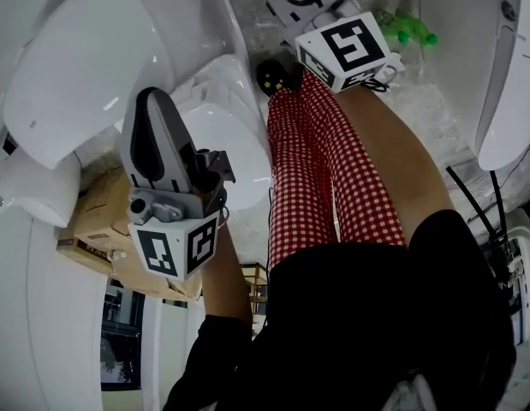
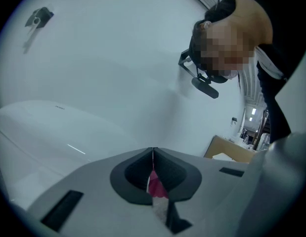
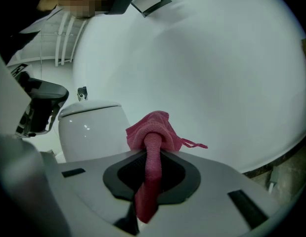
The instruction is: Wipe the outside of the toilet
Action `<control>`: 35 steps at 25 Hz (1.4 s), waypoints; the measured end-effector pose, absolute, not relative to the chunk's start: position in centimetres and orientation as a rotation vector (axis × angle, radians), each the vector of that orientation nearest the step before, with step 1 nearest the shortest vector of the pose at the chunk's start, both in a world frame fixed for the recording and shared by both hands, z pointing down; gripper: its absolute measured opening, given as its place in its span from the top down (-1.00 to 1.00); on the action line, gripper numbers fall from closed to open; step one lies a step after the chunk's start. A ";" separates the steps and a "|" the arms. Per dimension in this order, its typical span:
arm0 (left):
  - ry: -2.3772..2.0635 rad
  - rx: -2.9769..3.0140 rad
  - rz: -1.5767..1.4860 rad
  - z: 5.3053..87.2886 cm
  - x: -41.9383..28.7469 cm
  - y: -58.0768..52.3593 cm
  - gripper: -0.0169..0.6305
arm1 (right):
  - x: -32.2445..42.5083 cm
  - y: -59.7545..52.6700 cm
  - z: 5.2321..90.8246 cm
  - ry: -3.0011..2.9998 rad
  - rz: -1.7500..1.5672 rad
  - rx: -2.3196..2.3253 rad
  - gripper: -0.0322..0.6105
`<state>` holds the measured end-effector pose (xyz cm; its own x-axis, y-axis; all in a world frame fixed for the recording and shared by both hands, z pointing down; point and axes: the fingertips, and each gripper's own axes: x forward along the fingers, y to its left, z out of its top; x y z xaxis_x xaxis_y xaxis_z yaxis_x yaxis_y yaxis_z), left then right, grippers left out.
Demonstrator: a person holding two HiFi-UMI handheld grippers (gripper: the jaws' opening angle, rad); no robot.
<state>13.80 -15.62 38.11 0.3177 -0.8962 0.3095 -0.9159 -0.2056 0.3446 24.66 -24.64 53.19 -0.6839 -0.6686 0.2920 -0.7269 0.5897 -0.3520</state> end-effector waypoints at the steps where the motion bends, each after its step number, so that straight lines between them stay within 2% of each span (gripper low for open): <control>1: -1.599 2.127 0.054 38.0 13.9 -15.6 0.91 | 24.7 -23.8 53.2 -2.685 0.697 1.174 0.73; 16: -1.589 2.133 0.060 37.9 14.3 -15.0 0.91 | 19.0 -13.1 54.5 -2.750 0.803 0.672 0.73; 35: -1.572 2.192 0.133 37.9 14.2 -15.7 0.91 | 16.9 -17.3 55.5 -2.737 0.798 0.695 0.73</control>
<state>14.17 -15.66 37.87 0.3503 -0.8786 0.3246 -0.9207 -0.2594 0.2916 16.94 -17.33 55.52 -0.8675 -0.3811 0.3196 -0.4932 0.7426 -0.4531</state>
